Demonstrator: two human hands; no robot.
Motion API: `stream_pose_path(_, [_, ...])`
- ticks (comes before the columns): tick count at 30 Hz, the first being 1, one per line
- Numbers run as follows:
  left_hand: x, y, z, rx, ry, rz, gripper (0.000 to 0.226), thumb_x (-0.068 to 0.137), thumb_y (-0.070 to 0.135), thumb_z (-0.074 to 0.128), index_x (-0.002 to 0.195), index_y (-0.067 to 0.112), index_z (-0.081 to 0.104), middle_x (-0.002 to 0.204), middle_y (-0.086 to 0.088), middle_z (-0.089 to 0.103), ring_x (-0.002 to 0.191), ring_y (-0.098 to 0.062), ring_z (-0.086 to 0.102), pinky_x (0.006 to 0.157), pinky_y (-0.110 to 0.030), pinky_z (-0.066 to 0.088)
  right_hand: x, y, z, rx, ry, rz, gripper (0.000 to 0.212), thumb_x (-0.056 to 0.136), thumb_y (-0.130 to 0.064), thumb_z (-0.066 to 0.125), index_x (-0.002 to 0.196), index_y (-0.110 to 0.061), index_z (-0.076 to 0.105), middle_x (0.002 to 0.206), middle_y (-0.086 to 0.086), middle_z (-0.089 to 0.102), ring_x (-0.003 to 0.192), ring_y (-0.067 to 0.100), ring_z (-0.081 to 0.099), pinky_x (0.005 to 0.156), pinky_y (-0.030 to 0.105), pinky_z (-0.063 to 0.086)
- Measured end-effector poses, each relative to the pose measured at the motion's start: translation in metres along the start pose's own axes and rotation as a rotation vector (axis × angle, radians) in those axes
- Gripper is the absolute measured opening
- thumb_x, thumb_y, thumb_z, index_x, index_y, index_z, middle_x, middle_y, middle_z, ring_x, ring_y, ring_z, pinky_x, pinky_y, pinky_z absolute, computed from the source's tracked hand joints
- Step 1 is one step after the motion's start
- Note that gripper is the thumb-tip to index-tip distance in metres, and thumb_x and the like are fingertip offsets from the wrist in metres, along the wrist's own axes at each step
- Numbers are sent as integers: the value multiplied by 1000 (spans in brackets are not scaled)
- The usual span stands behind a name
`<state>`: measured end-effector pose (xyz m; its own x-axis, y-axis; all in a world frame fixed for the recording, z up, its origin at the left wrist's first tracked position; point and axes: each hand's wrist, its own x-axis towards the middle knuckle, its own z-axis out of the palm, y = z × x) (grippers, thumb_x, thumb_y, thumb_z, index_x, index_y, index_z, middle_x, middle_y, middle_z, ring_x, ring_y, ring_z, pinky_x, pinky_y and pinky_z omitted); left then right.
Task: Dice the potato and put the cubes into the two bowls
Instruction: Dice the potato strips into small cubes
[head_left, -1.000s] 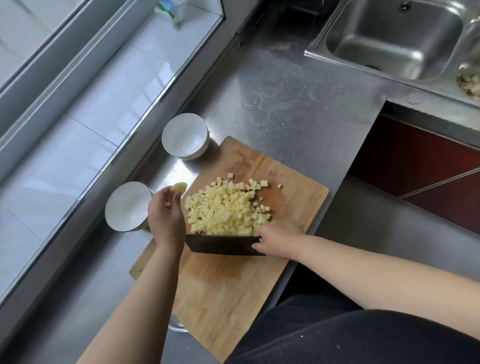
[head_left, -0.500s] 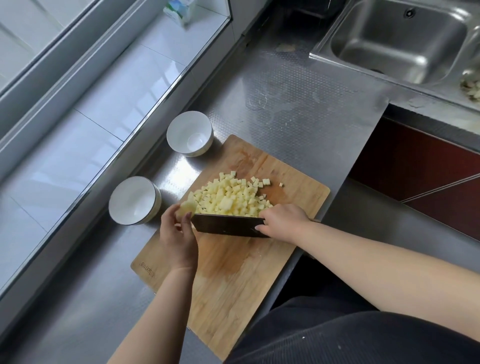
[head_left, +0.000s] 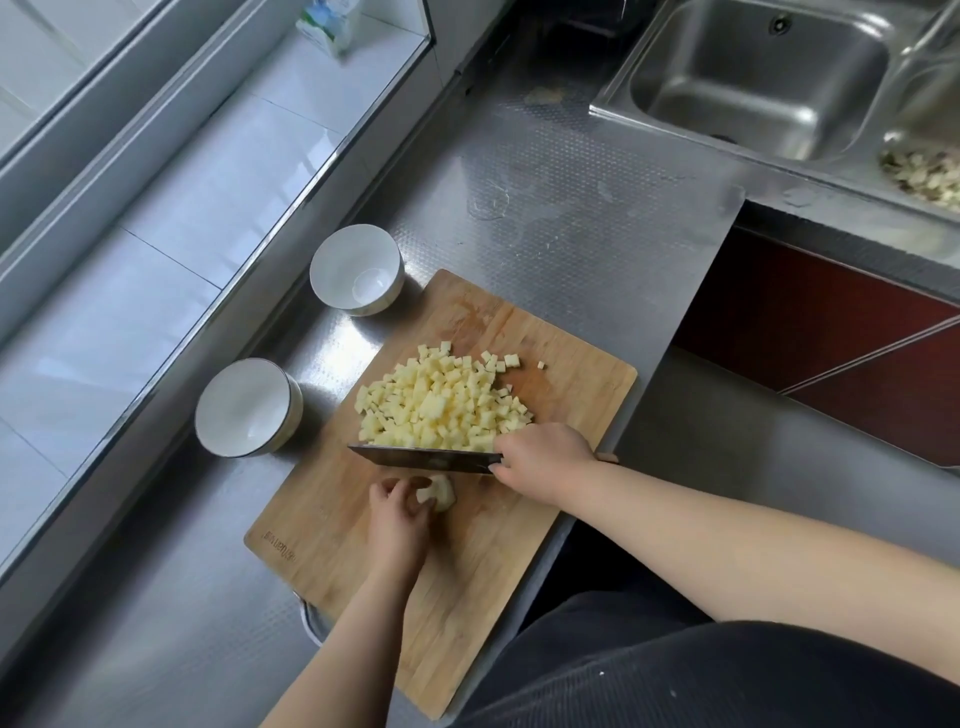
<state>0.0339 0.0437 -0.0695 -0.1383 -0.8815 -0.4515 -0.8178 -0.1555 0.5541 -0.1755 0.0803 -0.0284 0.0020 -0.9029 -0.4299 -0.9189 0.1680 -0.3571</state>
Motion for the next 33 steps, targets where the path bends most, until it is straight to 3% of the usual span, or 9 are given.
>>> stream_pose_path(5, [-3,-6,5,331,3,213,19,88,18,65,107,22,64,128,3,49,99,-22,59,76,-39,54,-13,-7,8,-52,29,-25,27,102,-34,40,106,-16,59,93,6,66,84,31,62,58,30,36])
stream_pose_path(10, [-6,-10,11,449,17,172,26,92,19,60,117,16,65,121,-8,60,103,-28,59,78,-39,53,-24,-10,32,-230,-38,-131,12,100,-17,45,110,-11,49,94,8,66,76,29,65,43,27,22])
stream_pose_path(16, [-13,-10,13,467,52,178,24,93,20,61,114,11,67,113,-14,64,94,-33,61,70,-39,52,-26,-20,29,-140,-74,-31,14,94,-8,46,107,-13,50,98,8,65,83,29,64,46,27,24])
stream_pose_path(24, [-11,-5,14,355,93,159,21,90,14,60,109,14,68,117,-4,61,97,-28,60,72,-37,52,-21,-19,17,-44,-18,37,25,102,-29,40,113,-20,61,101,6,66,90,31,62,60,30,36])
stream_pose_path(28, [-11,-4,15,345,110,171,26,90,11,61,115,12,68,124,-7,61,103,-31,60,77,-38,53,-22,-26,17,-92,-50,18,20,99,-19,43,107,-19,62,96,5,66,83,29,62,57,29,36])
stream_pose_path(33, [-12,-7,17,343,119,180,29,87,5,63,115,8,68,124,-12,62,103,-36,61,75,-40,52,-24,-28,12,-143,-91,36,19,98,-12,45,107,-15,61,98,6,66,88,29,63,58,30,35])
